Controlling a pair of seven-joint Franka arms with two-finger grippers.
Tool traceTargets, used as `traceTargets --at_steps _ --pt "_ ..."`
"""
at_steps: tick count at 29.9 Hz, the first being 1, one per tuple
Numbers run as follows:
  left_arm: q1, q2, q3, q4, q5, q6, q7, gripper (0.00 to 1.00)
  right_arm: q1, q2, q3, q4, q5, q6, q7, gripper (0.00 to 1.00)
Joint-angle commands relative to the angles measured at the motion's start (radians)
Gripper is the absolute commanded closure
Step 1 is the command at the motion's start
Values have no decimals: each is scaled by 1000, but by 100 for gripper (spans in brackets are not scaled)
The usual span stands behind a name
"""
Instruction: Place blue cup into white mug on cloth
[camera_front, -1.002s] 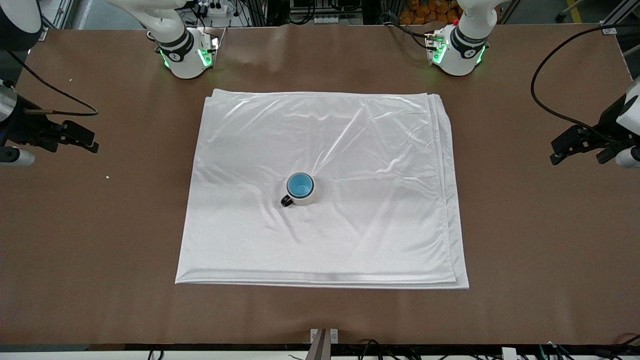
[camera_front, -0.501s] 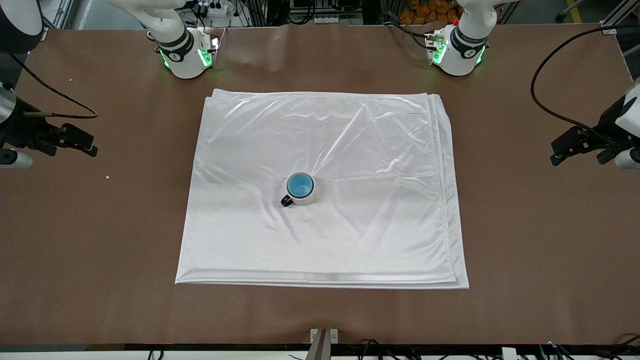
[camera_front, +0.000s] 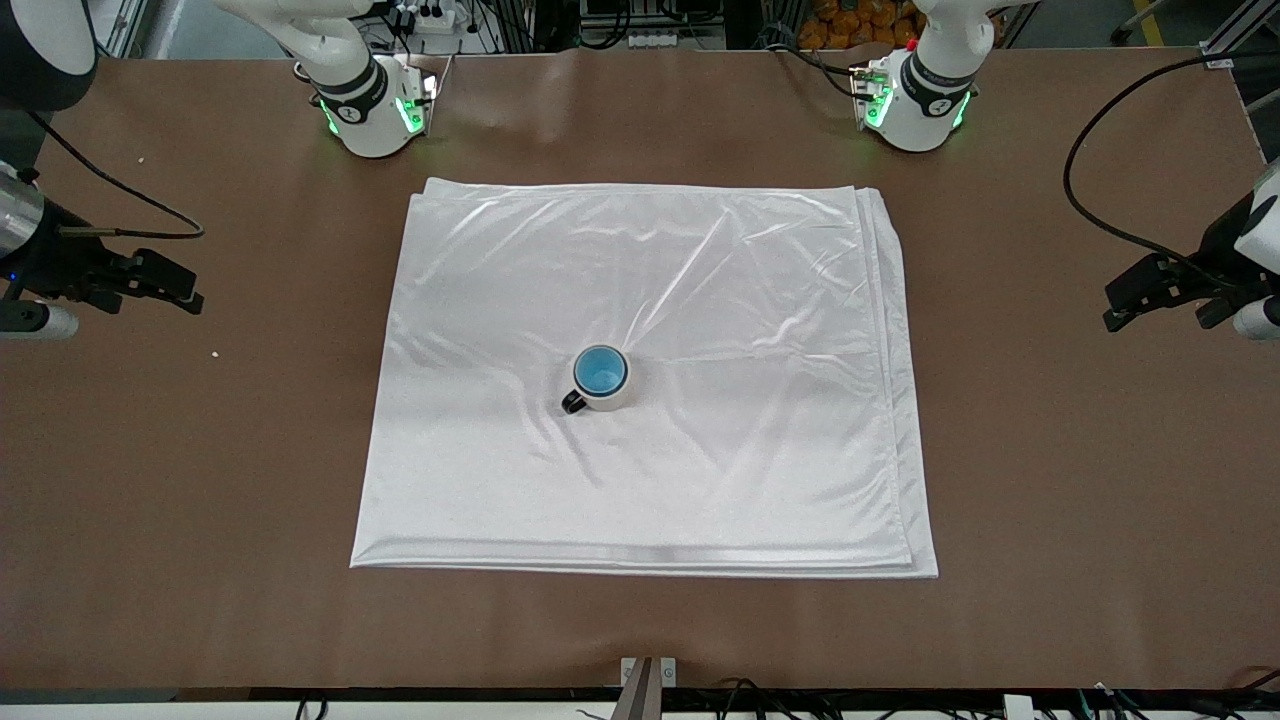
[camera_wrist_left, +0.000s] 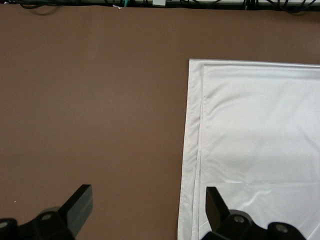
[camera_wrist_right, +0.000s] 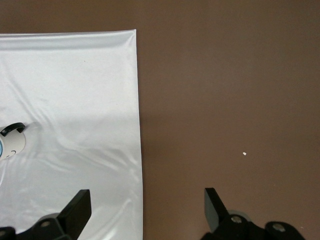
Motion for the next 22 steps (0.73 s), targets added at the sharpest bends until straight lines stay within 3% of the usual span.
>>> traceTargets --at_steps 1,22 --pt "-7 5 7 22 17 -15 19 0 1 -2 -1 -4 -6 4 -7 0" --pt "-4 8 7 23 16 -86 21 0 -59 -39 -7 -4 -8 -42 -99 0"
